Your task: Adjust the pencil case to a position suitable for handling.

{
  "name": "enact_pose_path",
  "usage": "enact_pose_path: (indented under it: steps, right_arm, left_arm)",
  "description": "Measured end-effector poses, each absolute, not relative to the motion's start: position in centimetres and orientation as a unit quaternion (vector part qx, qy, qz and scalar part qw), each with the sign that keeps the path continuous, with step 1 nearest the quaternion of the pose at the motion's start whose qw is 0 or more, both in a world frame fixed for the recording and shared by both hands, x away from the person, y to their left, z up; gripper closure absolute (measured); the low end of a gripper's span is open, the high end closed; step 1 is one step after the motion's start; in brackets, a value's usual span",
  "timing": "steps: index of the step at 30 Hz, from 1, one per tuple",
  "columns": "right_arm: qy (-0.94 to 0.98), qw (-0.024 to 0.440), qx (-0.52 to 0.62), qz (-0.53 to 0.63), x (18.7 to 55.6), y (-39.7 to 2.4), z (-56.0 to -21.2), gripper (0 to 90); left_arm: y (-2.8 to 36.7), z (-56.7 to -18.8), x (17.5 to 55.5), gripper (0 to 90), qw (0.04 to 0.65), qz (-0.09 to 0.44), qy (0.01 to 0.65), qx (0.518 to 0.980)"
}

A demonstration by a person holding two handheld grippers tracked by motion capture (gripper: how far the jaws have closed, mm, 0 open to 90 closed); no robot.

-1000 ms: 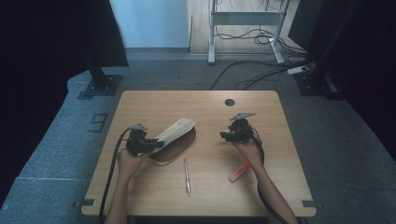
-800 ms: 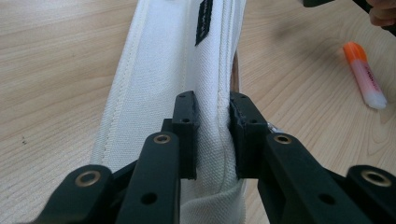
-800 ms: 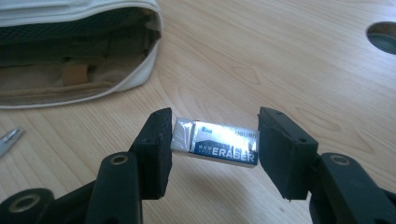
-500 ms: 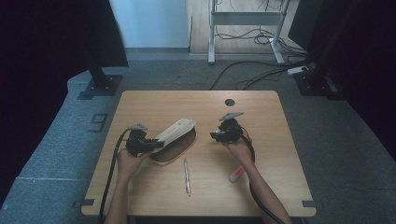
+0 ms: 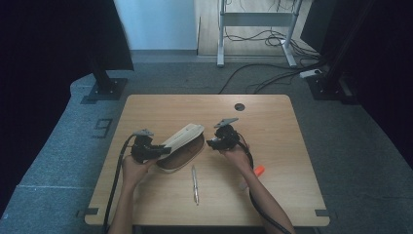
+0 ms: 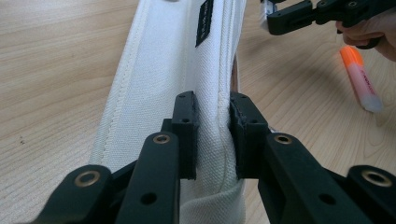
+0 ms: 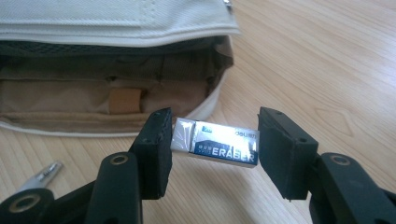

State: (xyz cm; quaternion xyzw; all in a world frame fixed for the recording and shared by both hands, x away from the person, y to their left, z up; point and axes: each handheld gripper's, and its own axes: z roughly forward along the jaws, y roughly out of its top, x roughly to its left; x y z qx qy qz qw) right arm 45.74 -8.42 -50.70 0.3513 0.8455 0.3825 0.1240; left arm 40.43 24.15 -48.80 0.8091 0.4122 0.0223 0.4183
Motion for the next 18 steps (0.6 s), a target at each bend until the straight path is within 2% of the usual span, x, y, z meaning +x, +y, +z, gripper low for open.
enact_pose_path:
  steps: [18]
  right_arm:
    - [0.853, 0.115, 0.336, 0.383, 46.7, -4.7, -51.7, 45.5]
  left_arm:
    - [24.2, -48.8, 40.4, 74.1, 0.420, 0.021, 0.413, 0.808]
